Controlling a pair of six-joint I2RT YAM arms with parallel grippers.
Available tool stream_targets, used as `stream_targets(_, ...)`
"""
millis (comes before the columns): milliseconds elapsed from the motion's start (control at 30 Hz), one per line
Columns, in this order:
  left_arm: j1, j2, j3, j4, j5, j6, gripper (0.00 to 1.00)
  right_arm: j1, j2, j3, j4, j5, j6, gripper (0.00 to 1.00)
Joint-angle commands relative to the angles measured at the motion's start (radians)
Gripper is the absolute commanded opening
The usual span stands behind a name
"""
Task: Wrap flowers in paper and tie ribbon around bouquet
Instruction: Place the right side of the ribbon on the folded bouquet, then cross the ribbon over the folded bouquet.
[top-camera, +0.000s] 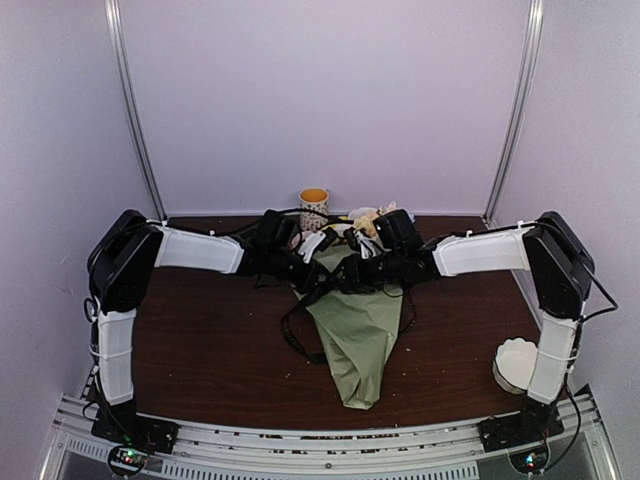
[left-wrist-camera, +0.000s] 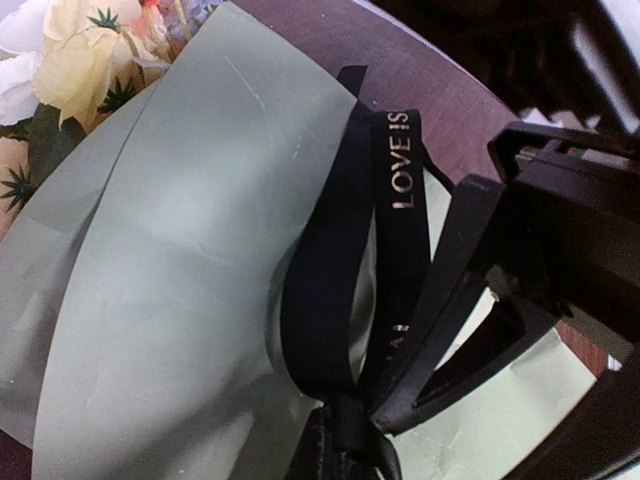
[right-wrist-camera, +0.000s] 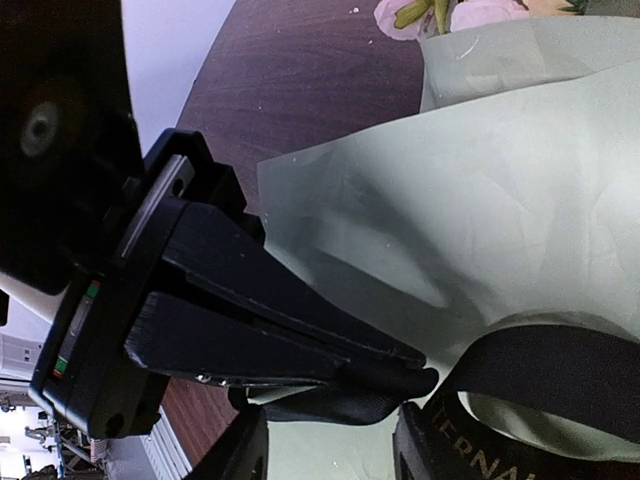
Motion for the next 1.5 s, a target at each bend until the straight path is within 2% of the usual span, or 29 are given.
stream_targets(0,-0.001,-0.013,0.023,0.057,0.027,0.003,0.00,0.008,0.016,0.032,0.049,-0.035,0.031,0.38)
stream_targets(67,-0.003,-0.013,0.023,0.064,0.046,0.006,0.00,0.008,0.022,0.035,0.061,-0.051,0.040,0.37)
stream_targets(233,-0.007,-0.020,0.016,0.063,0.055,0.022,0.00,0.005,0.045,0.059,0.068,-0.062,0.065,0.46)
stream_targets(400,-0.007,-0.030,0.004,0.075,0.062,0.023,0.00,0.004,0.070,0.094,0.017,-0.027,0.062,0.44)
stream_targets(500,-0.011,-0.029,0.006,0.079,0.070,0.026,0.00,0.005,0.082,0.105,0.004,-0.019,0.069,0.37)
stream_targets(733,-0.016,-0.032,0.006,0.062,0.046,0.039,0.00,-0.007,0.078,0.109,-0.034,0.022,0.071,0.02)
stream_targets(900,-0.015,-0.037,0.000,0.053,0.017,0.041,0.00,-0.022,0.028,0.054,0.001,0.025,0.075,0.00)
stream_targets(933,-0.015,-0.037,-0.001,0.051,0.010,0.040,0.03,-0.024,0.016,0.043,0.002,0.025,0.071,0.00)
stream_targets(1100,-0.009,-0.038,0.001,0.053,-0.023,0.026,0.32,-0.024,-0.061,-0.005,-0.018,0.035,0.021,0.00)
stream_targets(1167,-0.004,-0.032,0.005,0.046,-0.048,0.020,0.38,-0.025,-0.100,-0.038,-0.027,0.042,0.004,0.00)
stream_targets(1333,0.009,0.004,0.040,-0.013,-0.093,0.022,0.44,-0.031,-0.192,-0.091,-0.086,0.083,-0.033,0.00)
stream_targets(1467,0.011,0.023,0.038,-0.031,-0.108,0.026,0.45,-0.065,-0.263,-0.139,-0.120,0.138,-0.035,0.00)
